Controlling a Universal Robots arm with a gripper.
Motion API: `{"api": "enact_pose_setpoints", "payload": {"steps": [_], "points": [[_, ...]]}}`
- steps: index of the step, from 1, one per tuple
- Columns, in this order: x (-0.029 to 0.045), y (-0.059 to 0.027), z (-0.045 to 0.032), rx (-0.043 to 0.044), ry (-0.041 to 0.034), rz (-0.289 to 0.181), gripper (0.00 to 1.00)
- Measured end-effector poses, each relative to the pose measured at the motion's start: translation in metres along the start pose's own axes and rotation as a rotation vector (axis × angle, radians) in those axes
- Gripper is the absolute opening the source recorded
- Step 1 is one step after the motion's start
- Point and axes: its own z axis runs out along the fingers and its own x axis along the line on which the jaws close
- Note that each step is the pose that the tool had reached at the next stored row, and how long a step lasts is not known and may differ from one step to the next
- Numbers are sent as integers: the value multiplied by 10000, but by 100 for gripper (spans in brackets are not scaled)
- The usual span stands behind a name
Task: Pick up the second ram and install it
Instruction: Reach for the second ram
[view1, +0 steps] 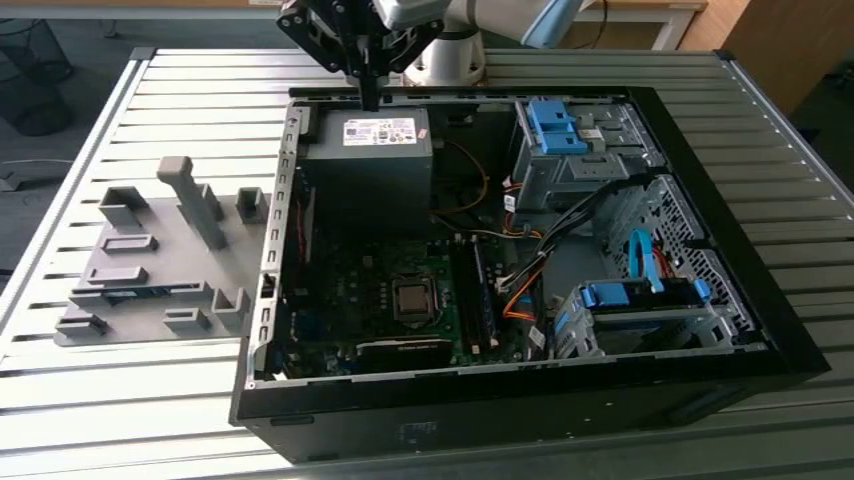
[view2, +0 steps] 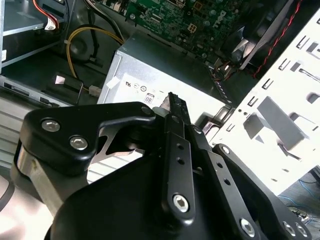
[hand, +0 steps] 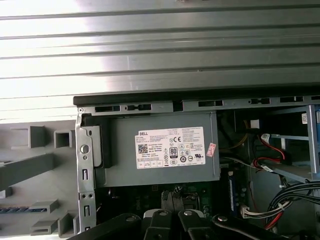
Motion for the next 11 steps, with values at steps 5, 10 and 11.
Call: {"api": "enact_pose_setpoints", "payload": {"steps": [5, 10, 11], "points": [[31, -2, 0, 1, 1, 0, 11], [69, -5, 1, 0, 0, 1, 11], [71, -6, 1, 0, 0, 0, 11]]}}
